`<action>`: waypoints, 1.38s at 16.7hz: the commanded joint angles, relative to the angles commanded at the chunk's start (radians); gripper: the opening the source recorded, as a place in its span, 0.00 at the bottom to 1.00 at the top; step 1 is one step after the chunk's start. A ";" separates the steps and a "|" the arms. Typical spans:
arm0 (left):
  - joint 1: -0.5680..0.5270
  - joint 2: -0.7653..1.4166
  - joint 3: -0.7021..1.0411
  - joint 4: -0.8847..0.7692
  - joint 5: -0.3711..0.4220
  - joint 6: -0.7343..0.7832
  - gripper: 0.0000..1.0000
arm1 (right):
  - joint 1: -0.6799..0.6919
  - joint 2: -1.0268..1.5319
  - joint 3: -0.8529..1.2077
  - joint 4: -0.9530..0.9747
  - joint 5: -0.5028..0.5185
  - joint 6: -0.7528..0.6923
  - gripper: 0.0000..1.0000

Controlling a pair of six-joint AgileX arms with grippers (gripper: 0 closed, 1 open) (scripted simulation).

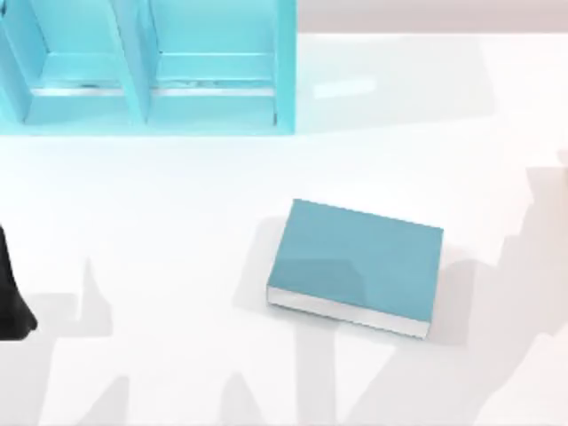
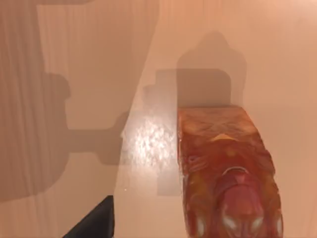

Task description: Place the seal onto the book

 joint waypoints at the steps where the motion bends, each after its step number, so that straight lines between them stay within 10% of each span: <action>1: 0.000 0.000 0.000 0.000 0.000 0.000 1.00 | 0.003 0.008 -0.027 0.035 0.000 0.003 1.00; 11: 0.000 0.000 0.000 0.000 0.000 0.000 1.00 | 0.008 0.049 -0.207 0.249 0.001 0.009 1.00; 23: 0.000 0.000 0.000 0.000 0.000 0.000 1.00 | 0.008 0.049 -0.207 0.249 0.001 0.009 0.10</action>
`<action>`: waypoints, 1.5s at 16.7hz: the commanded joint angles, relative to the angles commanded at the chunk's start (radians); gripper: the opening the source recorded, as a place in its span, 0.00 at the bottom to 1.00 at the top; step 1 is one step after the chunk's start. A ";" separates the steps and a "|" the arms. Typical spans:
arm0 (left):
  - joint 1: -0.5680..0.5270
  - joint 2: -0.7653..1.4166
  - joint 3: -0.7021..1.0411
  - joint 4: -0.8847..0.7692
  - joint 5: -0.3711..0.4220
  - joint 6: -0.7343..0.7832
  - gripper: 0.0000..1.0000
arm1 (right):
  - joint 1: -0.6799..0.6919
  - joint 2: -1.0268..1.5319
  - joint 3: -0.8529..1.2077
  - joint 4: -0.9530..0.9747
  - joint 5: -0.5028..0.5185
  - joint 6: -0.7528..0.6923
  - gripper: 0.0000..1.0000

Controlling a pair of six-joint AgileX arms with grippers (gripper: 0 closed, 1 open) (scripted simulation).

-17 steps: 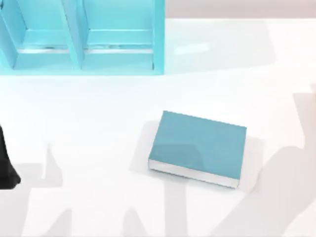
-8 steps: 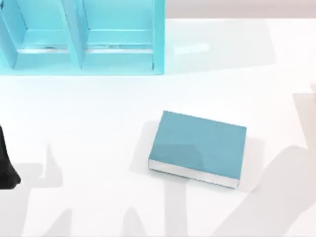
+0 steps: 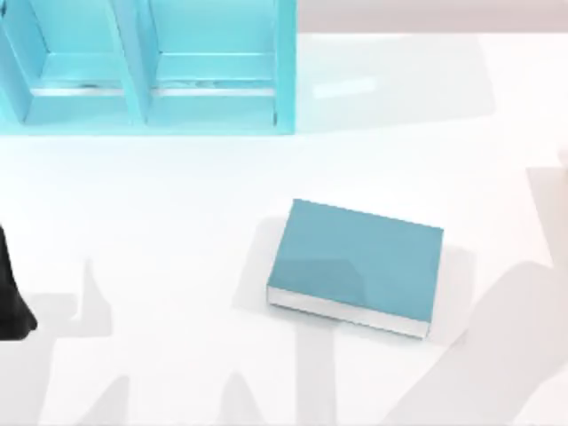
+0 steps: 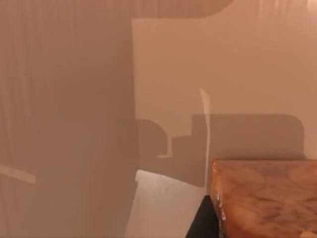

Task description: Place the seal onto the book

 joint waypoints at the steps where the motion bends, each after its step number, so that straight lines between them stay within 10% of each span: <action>1: 0.000 0.000 0.000 0.000 0.000 0.000 1.00 | 0.000 0.000 0.000 0.000 0.000 0.000 0.02; 14: 0.000 0.000 0.000 0.000 0.000 0.000 1.00 | 0.022 -0.044 0.046 -0.060 -0.007 0.041 0.00; 25: 0.000 0.000 0.000 0.000 0.000 0.000 1.00 | 0.379 -0.203 0.306 -0.496 -0.008 0.381 0.00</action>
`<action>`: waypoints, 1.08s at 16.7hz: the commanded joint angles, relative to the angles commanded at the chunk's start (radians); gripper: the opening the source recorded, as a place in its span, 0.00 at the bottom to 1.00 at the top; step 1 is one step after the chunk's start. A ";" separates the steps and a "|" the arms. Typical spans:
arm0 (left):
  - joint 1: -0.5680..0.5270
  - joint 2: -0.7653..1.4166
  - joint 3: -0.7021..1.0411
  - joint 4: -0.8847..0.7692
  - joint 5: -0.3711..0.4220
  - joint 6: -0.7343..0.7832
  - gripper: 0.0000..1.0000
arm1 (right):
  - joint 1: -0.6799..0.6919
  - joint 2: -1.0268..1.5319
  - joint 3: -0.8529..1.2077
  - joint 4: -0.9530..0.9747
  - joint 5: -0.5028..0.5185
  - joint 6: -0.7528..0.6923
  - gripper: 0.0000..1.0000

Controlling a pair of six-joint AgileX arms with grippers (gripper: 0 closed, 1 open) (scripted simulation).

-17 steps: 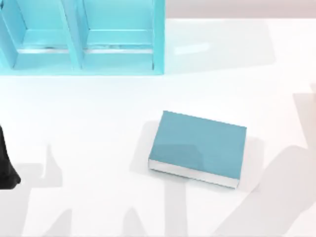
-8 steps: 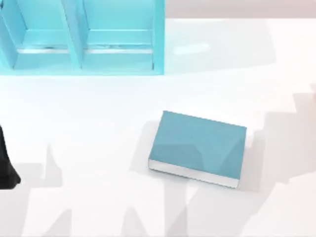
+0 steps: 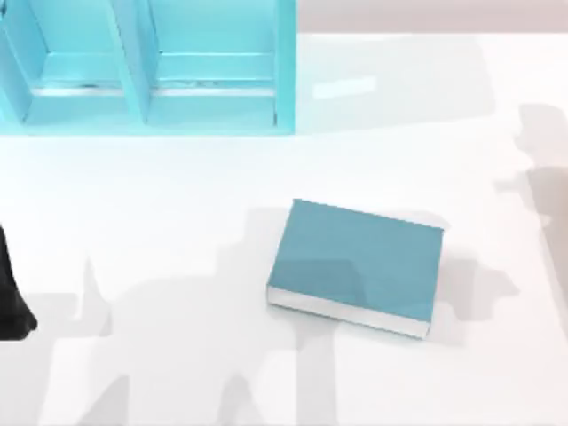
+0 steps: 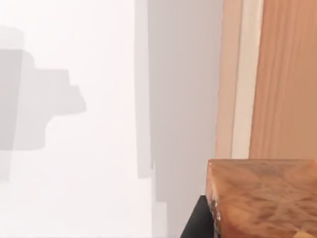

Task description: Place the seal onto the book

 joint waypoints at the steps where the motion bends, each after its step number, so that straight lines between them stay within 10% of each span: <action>1: 0.000 0.000 0.000 0.000 0.000 0.000 1.00 | 0.020 -0.005 0.011 -0.021 0.005 0.018 0.00; 9: 0.000 0.000 0.000 0.000 0.000 0.000 1.00 | 0.070 0.035 0.042 -0.029 0.009 0.070 0.00; 18: 0.000 0.000 0.000 0.000 0.000 0.000 1.00 | 0.555 0.294 0.163 0.083 0.015 0.562 0.00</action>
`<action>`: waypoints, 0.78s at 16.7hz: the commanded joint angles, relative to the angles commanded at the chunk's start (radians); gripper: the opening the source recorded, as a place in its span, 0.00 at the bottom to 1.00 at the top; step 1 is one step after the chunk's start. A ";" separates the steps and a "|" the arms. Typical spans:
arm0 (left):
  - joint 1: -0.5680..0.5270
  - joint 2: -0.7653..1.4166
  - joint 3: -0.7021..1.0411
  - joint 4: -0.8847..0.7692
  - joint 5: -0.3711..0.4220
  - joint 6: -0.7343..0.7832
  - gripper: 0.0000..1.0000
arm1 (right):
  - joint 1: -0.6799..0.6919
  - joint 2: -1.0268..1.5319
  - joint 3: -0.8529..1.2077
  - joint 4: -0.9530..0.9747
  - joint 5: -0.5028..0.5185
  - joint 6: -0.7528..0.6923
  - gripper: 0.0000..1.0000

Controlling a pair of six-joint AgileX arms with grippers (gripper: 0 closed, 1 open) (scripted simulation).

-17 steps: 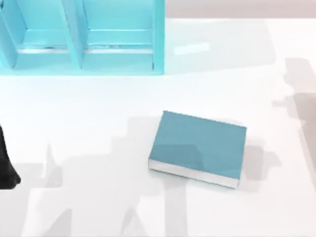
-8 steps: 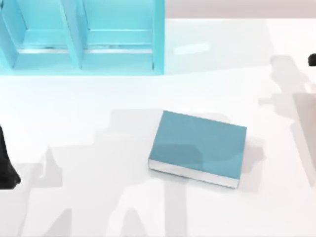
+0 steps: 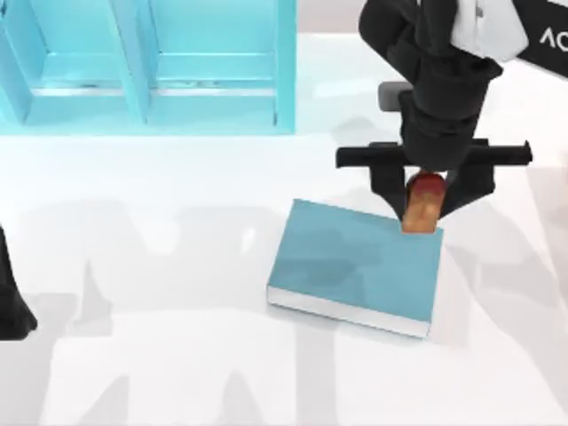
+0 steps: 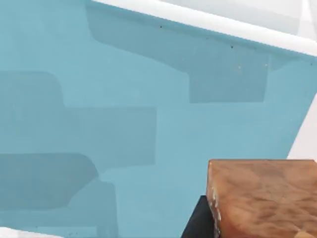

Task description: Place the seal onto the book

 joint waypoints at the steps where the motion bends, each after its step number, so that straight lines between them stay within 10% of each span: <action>1: 0.000 0.000 0.000 0.000 0.000 0.000 1.00 | 0.044 0.021 0.012 0.020 -0.001 0.044 0.00; 13: 0.000 0.000 0.000 0.000 0.000 0.000 1.00 | 0.115 0.065 0.046 0.050 -0.002 0.114 0.00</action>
